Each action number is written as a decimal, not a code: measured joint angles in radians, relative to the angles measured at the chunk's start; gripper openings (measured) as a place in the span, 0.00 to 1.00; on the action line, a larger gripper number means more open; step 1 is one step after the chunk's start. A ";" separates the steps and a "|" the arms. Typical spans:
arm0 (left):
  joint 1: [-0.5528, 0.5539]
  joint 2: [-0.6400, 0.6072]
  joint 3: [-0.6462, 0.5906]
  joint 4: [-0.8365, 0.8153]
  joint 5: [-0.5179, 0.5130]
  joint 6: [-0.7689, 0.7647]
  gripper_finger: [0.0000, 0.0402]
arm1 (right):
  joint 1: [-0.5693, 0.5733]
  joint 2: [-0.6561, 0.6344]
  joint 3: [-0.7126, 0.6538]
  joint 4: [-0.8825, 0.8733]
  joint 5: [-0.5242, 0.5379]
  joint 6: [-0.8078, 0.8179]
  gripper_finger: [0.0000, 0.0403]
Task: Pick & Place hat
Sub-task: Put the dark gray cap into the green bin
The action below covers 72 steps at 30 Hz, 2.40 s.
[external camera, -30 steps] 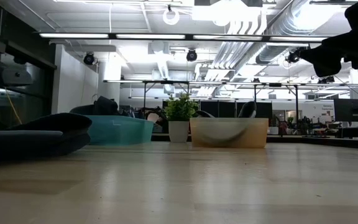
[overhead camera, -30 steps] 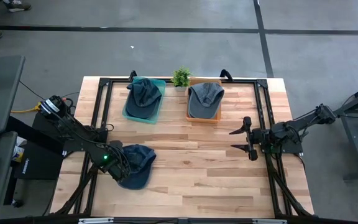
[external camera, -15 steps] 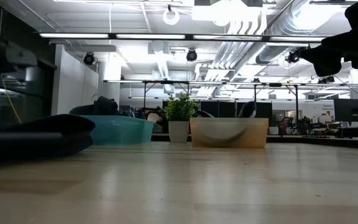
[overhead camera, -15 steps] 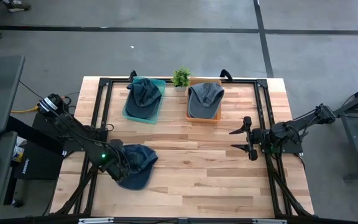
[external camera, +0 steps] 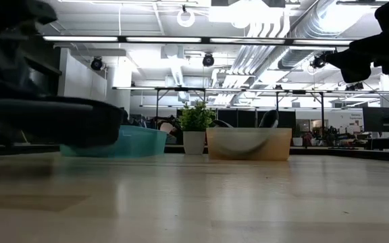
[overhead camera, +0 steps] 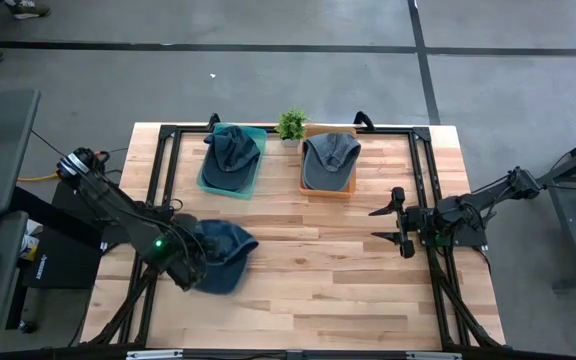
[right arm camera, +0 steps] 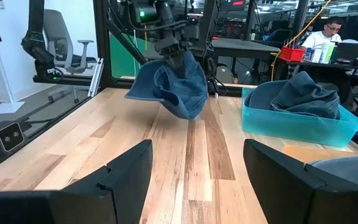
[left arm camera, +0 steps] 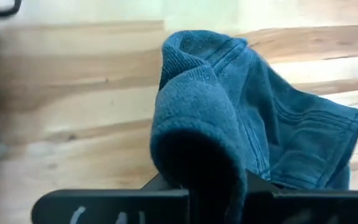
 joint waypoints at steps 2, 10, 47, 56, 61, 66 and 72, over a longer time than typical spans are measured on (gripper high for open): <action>0.028 0.000 0.032 -0.016 -0.006 0.059 0.00 | 0.000 0.000 0.000 0.000 0.000 0.000 0.61; 0.195 0.000 0.159 -0.047 -0.055 0.396 0.00 | 0.000 0.000 0.000 0.001 0.000 0.000 0.61; 0.324 -0.542 0.259 -0.225 -0.652 0.909 0.00 | 0.000 0.000 0.000 0.002 0.000 0.000 0.61; 0.324 -0.597 0.254 -0.266 -0.721 0.928 0.00 | 0.000 0.000 0.000 0.002 0.000 0.000 0.61; 0.324 -0.597 0.215 -0.253 -0.736 0.926 0.00 | 0.000 0.000 0.000 0.002 0.000 0.000 0.61; 0.324 -0.597 0.157 -0.220 -0.719 0.899 0.00 | 0.000 0.000 0.000 0.002 0.000 0.000 0.61; 0.324 -0.597 0.090 -0.118 -0.691 0.900 0.00 | 0.000 0.000 0.000 0.002 0.000 0.000 0.61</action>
